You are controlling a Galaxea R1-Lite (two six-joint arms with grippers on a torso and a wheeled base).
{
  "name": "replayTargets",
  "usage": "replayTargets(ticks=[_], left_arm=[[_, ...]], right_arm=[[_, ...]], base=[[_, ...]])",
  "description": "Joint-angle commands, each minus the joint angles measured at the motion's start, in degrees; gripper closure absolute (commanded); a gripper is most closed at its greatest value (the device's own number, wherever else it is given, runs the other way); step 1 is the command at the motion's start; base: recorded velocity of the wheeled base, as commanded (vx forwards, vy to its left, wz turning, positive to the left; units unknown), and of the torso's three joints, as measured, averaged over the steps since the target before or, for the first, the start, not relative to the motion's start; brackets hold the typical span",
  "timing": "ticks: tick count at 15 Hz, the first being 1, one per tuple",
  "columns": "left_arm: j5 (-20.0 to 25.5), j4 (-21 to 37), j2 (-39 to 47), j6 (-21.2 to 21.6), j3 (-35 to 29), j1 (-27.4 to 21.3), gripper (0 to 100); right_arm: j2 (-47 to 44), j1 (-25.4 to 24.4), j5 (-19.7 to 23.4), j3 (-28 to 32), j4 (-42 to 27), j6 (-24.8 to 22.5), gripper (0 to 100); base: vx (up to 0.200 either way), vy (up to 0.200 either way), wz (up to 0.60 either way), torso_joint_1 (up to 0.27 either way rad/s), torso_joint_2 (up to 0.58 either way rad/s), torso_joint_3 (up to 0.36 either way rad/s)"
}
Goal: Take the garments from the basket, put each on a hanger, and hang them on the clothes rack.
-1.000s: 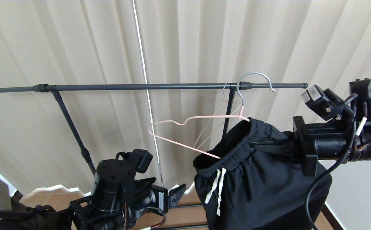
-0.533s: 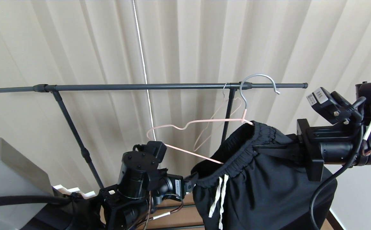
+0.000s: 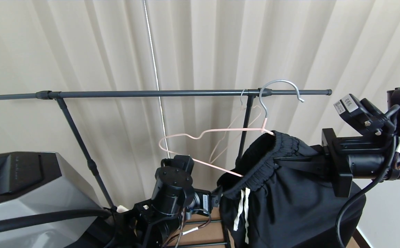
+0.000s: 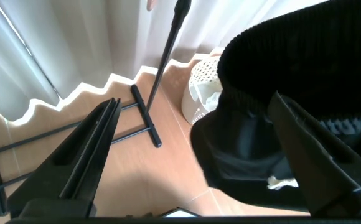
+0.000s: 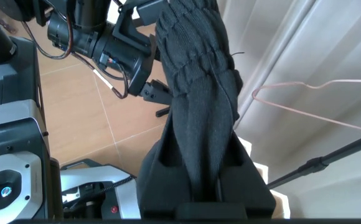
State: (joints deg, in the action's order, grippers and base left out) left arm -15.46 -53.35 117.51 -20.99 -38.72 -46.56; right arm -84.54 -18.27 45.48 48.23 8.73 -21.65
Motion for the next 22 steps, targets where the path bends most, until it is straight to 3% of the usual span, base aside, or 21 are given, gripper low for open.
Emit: replayTargets(ticks=[1,8,12,22], left_arm=[[-0.19,-0.09,0.53,-0.01,0.22,-0.11,0],[-2.03,-0.09,-2.28,0.25,-0.39,1.64,0],[-2.03,-0.09,0.27,0.69,-2.59,0.06,0],[-2.12,-3.78,2.55,5.26,3.91,-3.37,0]], right_arm=[[-0.01,-0.01,0.04,0.11,0.06,-0.06,100],[-0.18,0.08,-0.04,-0.15,0.06,-0.06,100],[-0.27,-0.18,-0.04,-0.15,0.06,-0.06,100],[-0.01,-0.1,-0.04,0.38,0.15,0.03,100]], base=[[0.0,0.0,0.0,0.0,0.0,0.0],[0.0,0.0,0.0,0.0,0.0,0.0],[0.0,0.0,0.0,0.0,0.0,0.0],[0.0,0.0,0.0,0.0,0.0,0.0]])
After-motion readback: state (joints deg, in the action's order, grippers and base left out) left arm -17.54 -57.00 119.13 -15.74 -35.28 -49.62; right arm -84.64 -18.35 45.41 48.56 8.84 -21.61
